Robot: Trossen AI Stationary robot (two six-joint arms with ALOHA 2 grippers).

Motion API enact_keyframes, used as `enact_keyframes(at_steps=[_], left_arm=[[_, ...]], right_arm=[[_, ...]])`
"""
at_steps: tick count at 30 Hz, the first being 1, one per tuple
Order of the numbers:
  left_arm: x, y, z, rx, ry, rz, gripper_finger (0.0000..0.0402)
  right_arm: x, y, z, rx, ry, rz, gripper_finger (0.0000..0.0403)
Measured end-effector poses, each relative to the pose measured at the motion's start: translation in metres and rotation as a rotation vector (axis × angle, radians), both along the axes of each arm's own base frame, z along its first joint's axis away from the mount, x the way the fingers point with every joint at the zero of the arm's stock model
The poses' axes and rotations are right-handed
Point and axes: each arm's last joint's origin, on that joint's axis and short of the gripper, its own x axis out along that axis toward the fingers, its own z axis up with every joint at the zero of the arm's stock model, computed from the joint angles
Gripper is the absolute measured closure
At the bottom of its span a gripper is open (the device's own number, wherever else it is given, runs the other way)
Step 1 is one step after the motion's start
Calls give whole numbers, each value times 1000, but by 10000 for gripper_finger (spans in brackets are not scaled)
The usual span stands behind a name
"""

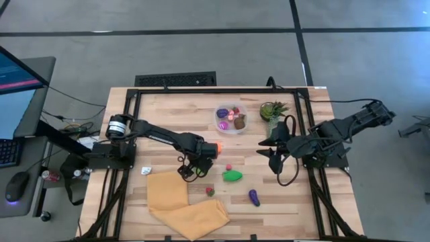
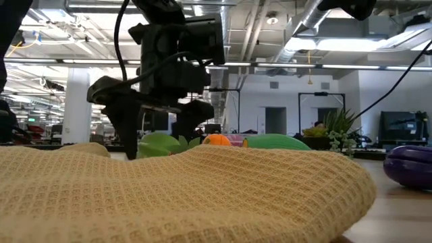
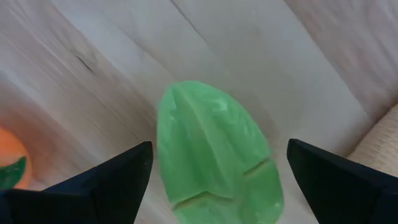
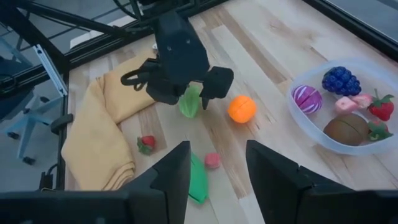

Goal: Pick and placing Produce into tupperware
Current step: Put the starfruit in the transparent bin

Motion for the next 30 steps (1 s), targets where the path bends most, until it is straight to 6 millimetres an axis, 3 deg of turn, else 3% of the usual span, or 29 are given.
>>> enact_keyframes(at_steps=[14,25,30], left_arm=[[1,1,2,0,-9,37,43],[1,2,2,16,-8,63,138],[1,2,2,13,-5,81,163]], right_arm=[[1,-5,-1,-9,6,-26,230],[1,-5,-1,-9,6,-26,230],[1,-5,-1,-9,6,-26,230]])
